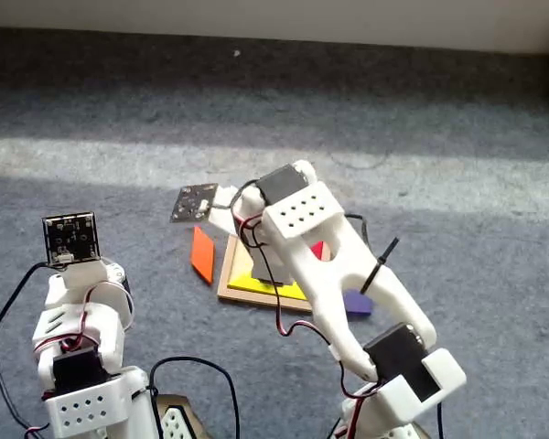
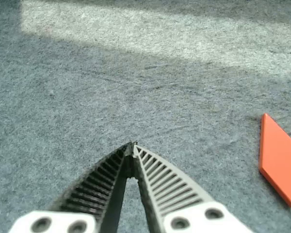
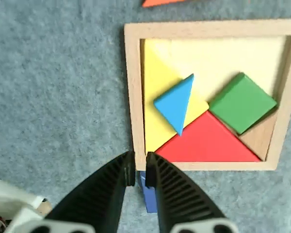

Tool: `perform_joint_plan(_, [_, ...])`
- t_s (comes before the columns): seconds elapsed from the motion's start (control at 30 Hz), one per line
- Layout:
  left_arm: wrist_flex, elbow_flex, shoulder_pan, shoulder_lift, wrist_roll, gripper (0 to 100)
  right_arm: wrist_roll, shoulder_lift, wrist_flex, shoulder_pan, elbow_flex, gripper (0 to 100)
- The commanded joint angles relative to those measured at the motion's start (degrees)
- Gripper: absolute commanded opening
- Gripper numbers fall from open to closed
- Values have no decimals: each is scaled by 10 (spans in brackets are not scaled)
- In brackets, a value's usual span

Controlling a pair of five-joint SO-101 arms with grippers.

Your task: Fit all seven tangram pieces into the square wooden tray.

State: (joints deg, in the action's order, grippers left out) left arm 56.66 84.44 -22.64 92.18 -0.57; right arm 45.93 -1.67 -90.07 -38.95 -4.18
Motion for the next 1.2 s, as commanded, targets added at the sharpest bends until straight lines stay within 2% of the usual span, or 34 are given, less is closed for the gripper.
perform_joint_plan(0.0, [-11, -7, -2, 5, 3, 5, -89, 7, -4, -3, 15, 33])
perform_joint_plan(0.23, [-9, -7, -3, 5, 3, 5, -218, 5, 115, 15, -67, 5])
perform_joint_plan(0.47, [-9, -7, -2, 5, 3, 5, -272, 3, 166, 64, -113, 5])
perform_joint_plan(0.7, [-9, -7, -2, 5, 3, 5, -274, 3, 205, 73, -154, 5])
perform_joint_plan(1.17, [-11, -7, -2, 5, 3, 5, -277, -21, 205, 71, -180, 5])
